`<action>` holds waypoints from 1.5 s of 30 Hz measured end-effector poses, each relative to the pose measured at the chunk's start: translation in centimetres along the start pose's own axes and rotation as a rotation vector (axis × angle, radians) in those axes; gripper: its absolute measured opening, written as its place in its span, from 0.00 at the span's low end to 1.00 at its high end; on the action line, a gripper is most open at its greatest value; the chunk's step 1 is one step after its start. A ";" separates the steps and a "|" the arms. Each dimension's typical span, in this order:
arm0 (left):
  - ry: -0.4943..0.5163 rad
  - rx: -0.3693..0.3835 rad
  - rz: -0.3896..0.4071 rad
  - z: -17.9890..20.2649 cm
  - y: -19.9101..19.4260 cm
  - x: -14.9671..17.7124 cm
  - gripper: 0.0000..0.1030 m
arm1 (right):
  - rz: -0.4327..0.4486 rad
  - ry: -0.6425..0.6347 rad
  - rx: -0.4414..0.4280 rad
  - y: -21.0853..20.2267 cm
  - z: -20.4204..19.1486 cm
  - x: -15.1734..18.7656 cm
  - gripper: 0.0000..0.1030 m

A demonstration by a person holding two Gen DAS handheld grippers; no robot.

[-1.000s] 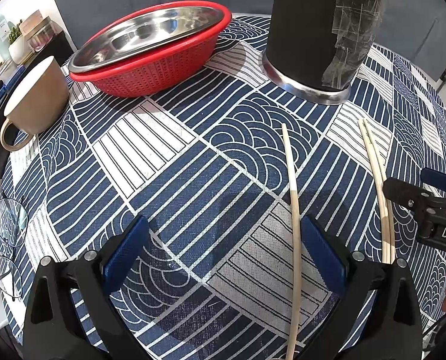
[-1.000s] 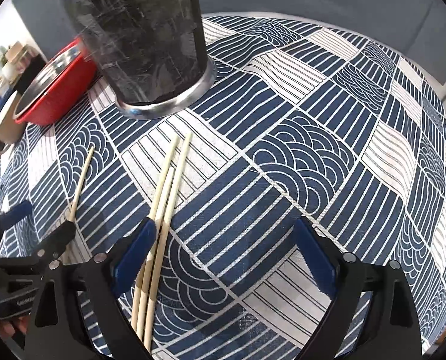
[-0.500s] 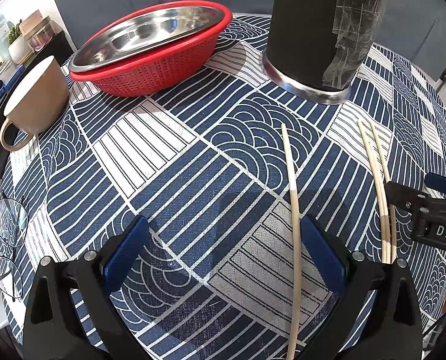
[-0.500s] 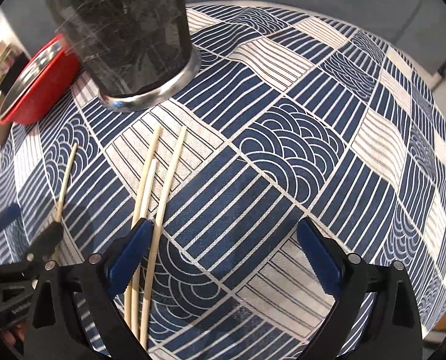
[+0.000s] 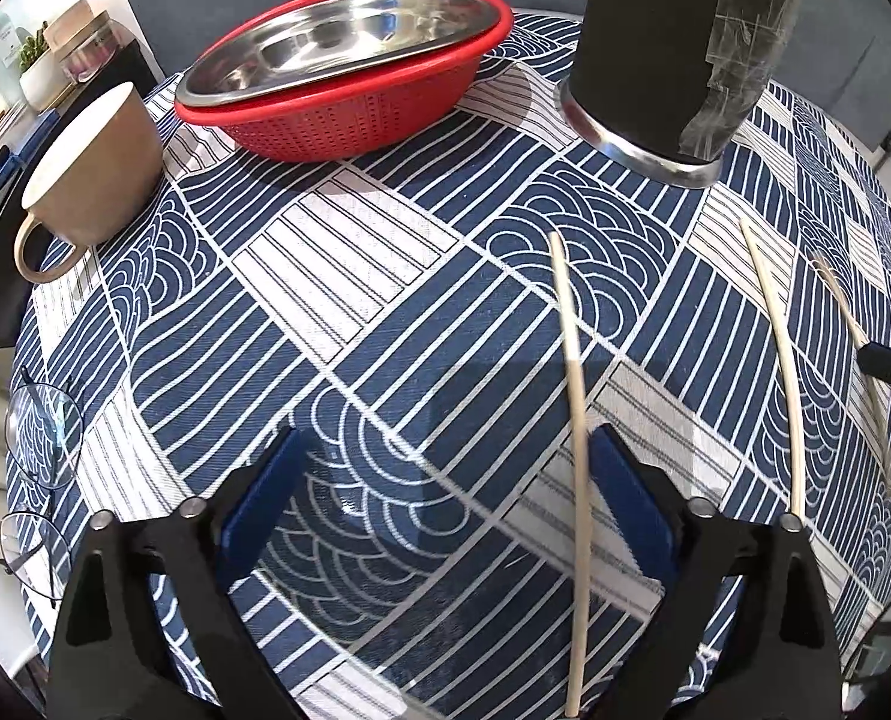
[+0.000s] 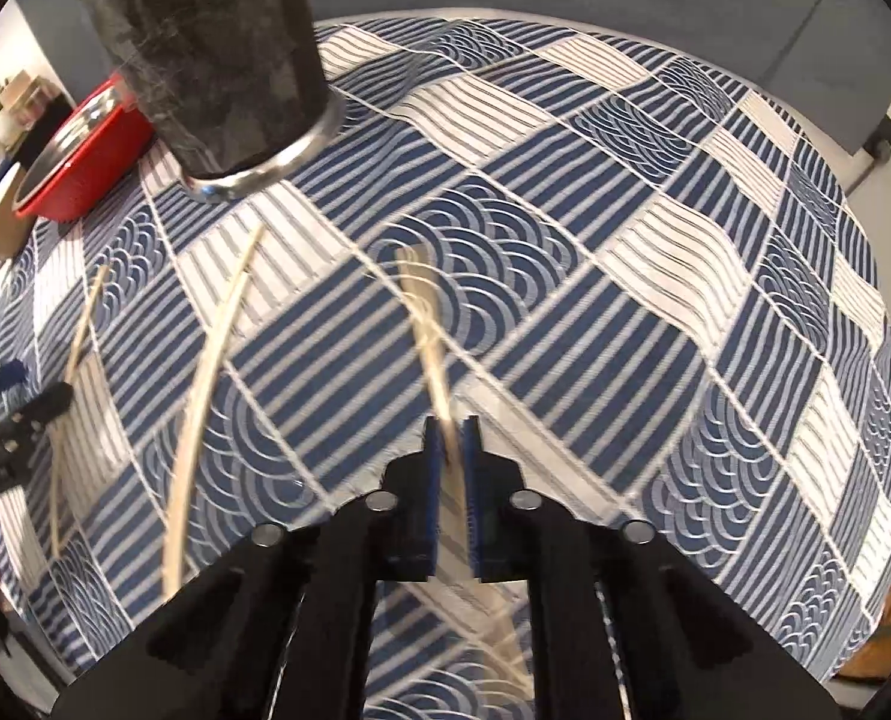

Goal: Organize utensils
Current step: 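Grasp another wooden stick with the left gripper while the right gripper grasps one, then lift the left gripper's stick over the black holder while the right gripper carries its stick there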

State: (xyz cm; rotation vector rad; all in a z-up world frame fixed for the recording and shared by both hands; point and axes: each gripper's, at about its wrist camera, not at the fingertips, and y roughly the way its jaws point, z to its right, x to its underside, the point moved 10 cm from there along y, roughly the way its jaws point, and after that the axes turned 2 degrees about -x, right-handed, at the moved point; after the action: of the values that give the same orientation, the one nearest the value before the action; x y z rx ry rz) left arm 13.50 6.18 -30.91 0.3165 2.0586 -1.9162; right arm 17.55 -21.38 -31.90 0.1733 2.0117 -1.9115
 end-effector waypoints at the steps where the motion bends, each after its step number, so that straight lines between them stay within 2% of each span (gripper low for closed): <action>1: 0.003 0.000 0.001 -0.2 -0.2 0.1 0.80 | -0.003 -0.009 0.008 -0.1 0.3 0.1 0.04; 2: 0.007 0.002 0.001 -0.3 -0.4 0.3 0.77 | -0.007 -0.010 0.009 -0.1 0.6 0.2 0.04; 5: 0.024 0.012 0.007 -0.9 -1.0 0.9 0.60 | -0.017 0.034 -0.006 -0.4 2.3 0.6 0.04; 7: 0.026 0.014 0.002 -1.5 -1.4 1.2 0.39 | -0.023 0.059 -0.005 -0.4 3.3 0.7 0.04; 8: 0.024 0.014 -0.002 -1.9 -1.5 1.4 0.33 | -0.026 0.077 -0.013 -0.5 3.8 0.8 0.04; 10: 0.013 0.024 -0.017 -2.6 -1.6 1.8 0.12 | -0.034 0.112 -0.034 -0.6 4.4 1.0 0.04; 11: 0.003 0.030 -0.026 -2.9 -1.6 2.0 0.06 | -0.037 0.127 -0.044 -0.6 4.7 1.1 0.04; 18: -0.159 0.133 -0.114 -5.0 -2.0 2.8 0.04 | -0.040 0.223 -0.105 -0.8 6.1 0.6 0.04; 22: -0.224 0.178 -0.085 -6.3 -4.0 1.7 0.04 | 0.008 0.267 -0.145 -2.3 6.9 -0.9 0.04; 26: -0.234 0.203 -0.044 -7.1 -6.7 -0.4 0.05 | 0.112 0.276 -0.201 -5.4 7.0 -4.1 0.04; 31: -0.246 0.227 0.060 -7.1 -10.1 -5.6 0.05 | 0.256 0.247 -0.249 -9.7 6.1 -9.6 0.04; 36: -0.216 0.269 0.181 -4.8 -13.2 -12.1 0.05 | 0.379 0.214 -0.292 -13.8 4.2 -15.0 0.04; 41: -0.181 0.317 0.290 -2.4 -15.4 -17.6 0.05 | 0.440 0.180 -0.282 -16.0 2.1 -18.5 0.04; 45: -0.165 0.387 0.372 -0.1 -16.8 -21.2 0.05 | 0.495 0.159 -0.330 -17.6 -0.2 -21.0 0.04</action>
State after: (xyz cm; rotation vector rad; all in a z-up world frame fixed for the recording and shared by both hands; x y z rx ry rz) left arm 26.95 5.97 -7.44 0.5632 1.4003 -2.0093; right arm 31.21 -19.32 -8.21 0.6815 2.0998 -1.2813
